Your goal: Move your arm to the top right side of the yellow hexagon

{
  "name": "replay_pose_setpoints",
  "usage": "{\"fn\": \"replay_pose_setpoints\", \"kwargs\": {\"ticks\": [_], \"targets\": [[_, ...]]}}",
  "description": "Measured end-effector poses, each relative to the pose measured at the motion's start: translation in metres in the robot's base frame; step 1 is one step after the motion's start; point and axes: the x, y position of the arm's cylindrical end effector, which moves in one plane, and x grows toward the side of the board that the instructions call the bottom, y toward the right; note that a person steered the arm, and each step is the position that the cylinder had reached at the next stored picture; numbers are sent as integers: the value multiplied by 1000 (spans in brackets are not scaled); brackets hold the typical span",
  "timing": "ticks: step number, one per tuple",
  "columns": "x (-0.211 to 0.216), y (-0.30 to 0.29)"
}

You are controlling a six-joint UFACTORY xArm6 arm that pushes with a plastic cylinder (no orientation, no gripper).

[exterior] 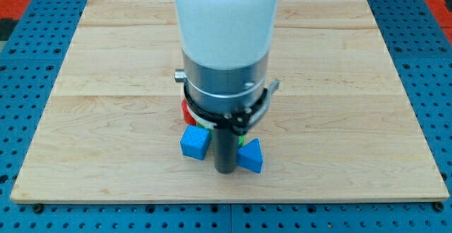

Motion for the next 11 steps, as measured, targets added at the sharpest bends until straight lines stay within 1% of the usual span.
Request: {"fn": "replay_pose_setpoints", "kwargs": {"ticks": [1,2,4,5,6,7,8,9,10,11], "targets": [[-20,-38],[-25,-97],[-27,-158],[-68,-210],[-141,-172],[-165,-63],[-172,60],[-200,187],[-262,272],[-300,243]]}}
